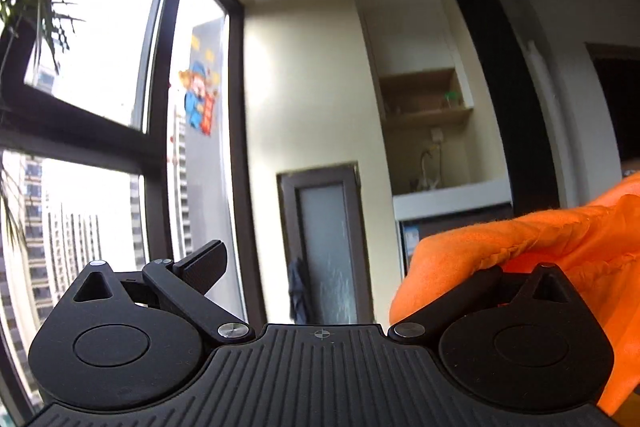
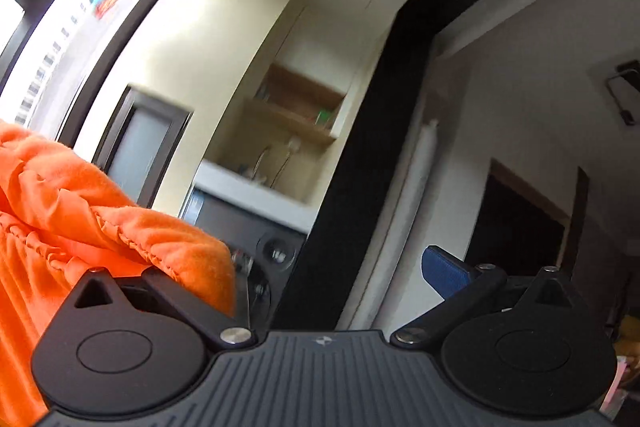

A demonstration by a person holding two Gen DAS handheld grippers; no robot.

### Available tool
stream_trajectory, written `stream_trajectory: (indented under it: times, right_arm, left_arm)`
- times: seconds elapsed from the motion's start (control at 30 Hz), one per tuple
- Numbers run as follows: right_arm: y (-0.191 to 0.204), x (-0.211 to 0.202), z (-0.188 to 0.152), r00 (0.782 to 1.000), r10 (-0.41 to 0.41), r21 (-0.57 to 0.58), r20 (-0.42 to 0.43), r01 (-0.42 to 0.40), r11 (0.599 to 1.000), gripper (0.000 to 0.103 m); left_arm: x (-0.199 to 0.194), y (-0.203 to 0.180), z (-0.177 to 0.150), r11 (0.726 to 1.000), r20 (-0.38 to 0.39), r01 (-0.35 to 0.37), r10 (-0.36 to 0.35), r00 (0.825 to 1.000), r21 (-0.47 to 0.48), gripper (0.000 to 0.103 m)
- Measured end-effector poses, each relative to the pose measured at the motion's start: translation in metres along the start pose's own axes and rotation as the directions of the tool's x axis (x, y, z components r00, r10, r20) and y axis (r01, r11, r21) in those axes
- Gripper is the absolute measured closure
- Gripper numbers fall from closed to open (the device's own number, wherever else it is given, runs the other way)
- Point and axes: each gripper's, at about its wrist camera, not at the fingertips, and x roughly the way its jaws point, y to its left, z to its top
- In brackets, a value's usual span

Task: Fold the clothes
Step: 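Grasp the orange costume with both grippers and lift it, shaking it open, then lay the unfolded costume flat on the table with both grippers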

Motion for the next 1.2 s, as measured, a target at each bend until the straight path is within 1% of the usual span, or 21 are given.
stream_trajectory:
  times: [0.07, 0.13, 0.2, 0.27, 0.3, 0.33, 0.37, 0.43, 0.47, 0.5, 0.53, 0.57, 0.67, 0.7, 0.73, 0.8, 0.87, 0.93, 1.03, 1.13, 1.2]
  right_arm:
    - [-0.013, -0.019, 0.019, 0.998, -0.015, 0.000, 0.065, 0.015, 1.000, 0.000]
    - [-0.011, -0.034, 0.014, 0.999, 0.030, -0.057, 0.027, -0.029, 0.998, 0.000]
    - [-0.005, -0.052, -0.011, 0.988, 0.124, -0.105, -0.093, -0.134, 0.985, 0.000]
    - [0.002, -0.077, -0.048, 0.949, 0.226, -0.118, -0.220, -0.256, 0.959, 0.000]
    - [0.007, -0.092, -0.070, 0.917, 0.276, -0.113, -0.289, -0.319, 0.941, 0.000]
    - [0.012, -0.105, -0.091, 0.878, 0.318, -0.102, -0.358, -0.375, 0.921, 0.000]
    - [0.020, -0.117, -0.115, 0.826, 0.357, -0.088, -0.436, -0.435, 0.896, 0.000]
    - [0.038, -0.140, -0.160, 0.707, 0.406, -0.062, -0.579, -0.535, 0.843, 0.000]
    - [0.044, -0.150, -0.173, 0.668, 0.418, -0.048, -0.615, -0.561, 0.826, 0.000]
    - [0.049, -0.159, -0.181, 0.644, 0.429, -0.029, -0.633, -0.574, 0.819, 0.000]
    - [0.050, -0.164, -0.180, 0.636, 0.443, -0.011, -0.632, -0.578, 0.816, 0.000]
    - [0.047, -0.166, -0.176, 0.629, 0.464, 0.015, -0.623, -0.584, 0.812, 0.000]
    - [0.032, -0.167, -0.159, 0.560, 0.568, 0.106, -0.604, -0.650, 0.753, 0.000]
    - [0.026, -0.170, -0.154, 0.544, 0.593, 0.107, -0.594, -0.677, 0.728, 0.000]
    - [0.017, -0.174, -0.146, 0.550, 0.611, 0.092, -0.569, -0.696, 0.712, 0.000]
    - [-0.008, -0.179, -0.123, 0.598, 0.643, 0.074, -0.478, -0.702, 0.708, 0.000]
    - [-0.033, -0.173, -0.103, 0.626, 0.696, 0.186, -0.351, -0.682, 0.707, 0.000]
    - [-0.046, -0.151, -0.088, 0.655, 0.720, 0.364, -0.230, -0.628, 0.688, 0.000]
    - [-0.034, -0.106, -0.094, 0.692, 0.687, 0.585, -0.221, -0.470, 0.661, 0.000]
    - [0.004, -0.071, -0.115, 0.673, 0.689, 0.627, -0.267, -0.422, 0.655, 0.000]
    - [0.032, -0.060, -0.128, 0.654, 0.700, 0.599, -0.288, -0.447, 0.664, 0.000]
  left_arm:
    - [-0.024, -0.006, 0.020, 0.996, 0.075, 0.047, -0.053, 0.996, 0.078, 0.000]
    - [-0.037, -0.014, 0.013, 0.989, 0.046, 0.086, -0.092, 0.995, 0.122, 0.000]
    - [-0.049, -0.022, -0.016, 0.976, -0.080, 0.140, -0.128, 0.989, 0.170, 0.000]
    - [-0.065, -0.028, -0.058, 0.961, -0.217, 0.204, -0.162, 0.963, 0.187, 0.000]
    - [-0.069, -0.029, -0.087, 0.955, -0.334, 0.253, -0.191, 0.923, 0.153, 0.000]
    - [-0.073, -0.030, -0.117, 0.948, -0.447, 0.298, -0.219, 0.867, 0.112, 0.000]
    - [-0.077, -0.031, -0.146, 0.939, -0.552, 0.337, -0.247, 0.797, 0.066, 0.000]
    - [-0.080, -0.030, -0.198, 0.928, -0.718, 0.370, -0.294, 0.631, -0.055, 0.000]
    - [-0.078, -0.027, -0.219, 0.924, -0.778, 0.361, -0.317, 0.543, -0.125, 0.000]
    - [-0.080, -0.025, -0.228, 0.913, -0.792, 0.364, -0.358, 0.495, -0.186, 0.000]
    - [-0.082, -0.019, -0.231, 0.891, -0.784, 0.382, -0.415, 0.462, -0.246, 0.000]
    - [-0.085, -0.015, -0.228, 0.865, -0.767, 0.419, -0.462, 0.446, -0.277, 0.000]
    - [-0.094, -0.003, -0.217, 0.774, -0.710, 0.547, -0.578, 0.403, -0.320, 0.000]
    - [-0.101, 0.003, -0.214, 0.750, -0.688, 0.580, -0.604, 0.403, -0.319, 0.000]
    - [-0.107, 0.010, -0.211, 0.725, -0.665, 0.612, -0.629, 0.402, -0.316, 0.000]
    - [-0.108, 0.019, -0.198, 0.711, -0.592, 0.611, -0.672, 0.445, -0.349, 0.000]
    - [-0.108, 0.029, -0.185, 0.695, -0.514, 0.609, -0.707, 0.485, -0.381, 0.000]
    - [-0.087, 0.018, -0.167, 0.708, -0.435, 0.565, -0.706, 0.559, -0.424, 0.000]
    - [-0.054, -0.002, -0.154, 0.723, -0.342, 0.490, -0.674, 0.655, -0.487, 0.000]
    - [-0.029, -0.025, -0.158, 0.726, -0.289, 0.448, -0.645, 0.708, -0.522, 0.000]
    - [-0.022, -0.039, -0.164, 0.737, -0.290, 0.453, -0.637, 0.714, -0.501, 0.000]
